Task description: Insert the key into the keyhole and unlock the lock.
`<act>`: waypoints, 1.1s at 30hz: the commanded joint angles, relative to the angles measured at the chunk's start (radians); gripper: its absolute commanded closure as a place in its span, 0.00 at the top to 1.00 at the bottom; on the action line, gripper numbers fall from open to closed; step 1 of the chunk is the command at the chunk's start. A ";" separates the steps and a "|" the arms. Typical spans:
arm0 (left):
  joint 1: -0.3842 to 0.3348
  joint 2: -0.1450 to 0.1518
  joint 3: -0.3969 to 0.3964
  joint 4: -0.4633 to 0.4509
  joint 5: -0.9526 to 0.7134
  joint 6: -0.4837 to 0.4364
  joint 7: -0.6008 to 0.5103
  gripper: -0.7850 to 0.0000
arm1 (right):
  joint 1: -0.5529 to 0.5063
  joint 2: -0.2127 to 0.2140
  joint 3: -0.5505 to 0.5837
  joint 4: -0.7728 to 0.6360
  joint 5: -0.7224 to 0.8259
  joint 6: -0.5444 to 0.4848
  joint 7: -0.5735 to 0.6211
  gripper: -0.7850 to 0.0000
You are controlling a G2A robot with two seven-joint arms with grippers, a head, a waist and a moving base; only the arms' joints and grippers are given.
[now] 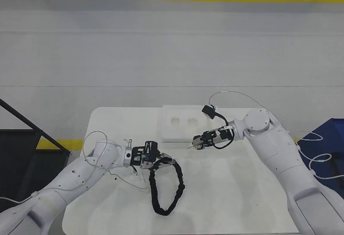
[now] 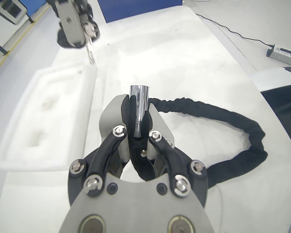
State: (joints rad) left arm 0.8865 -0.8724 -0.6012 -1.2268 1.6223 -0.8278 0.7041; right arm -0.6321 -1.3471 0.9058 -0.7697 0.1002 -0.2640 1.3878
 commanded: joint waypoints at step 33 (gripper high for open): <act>0.000 -0.056 -0.064 -0.021 -0.192 0.006 0.145 0.00 | 0.076 0.124 0.042 -0.425 0.072 0.444 0.148 0.00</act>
State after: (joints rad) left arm 0.8887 -0.9240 -0.6694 -1.2656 1.4327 -0.8214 0.8348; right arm -0.5561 -1.2226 0.9470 -1.1956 0.1728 0.1805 1.5359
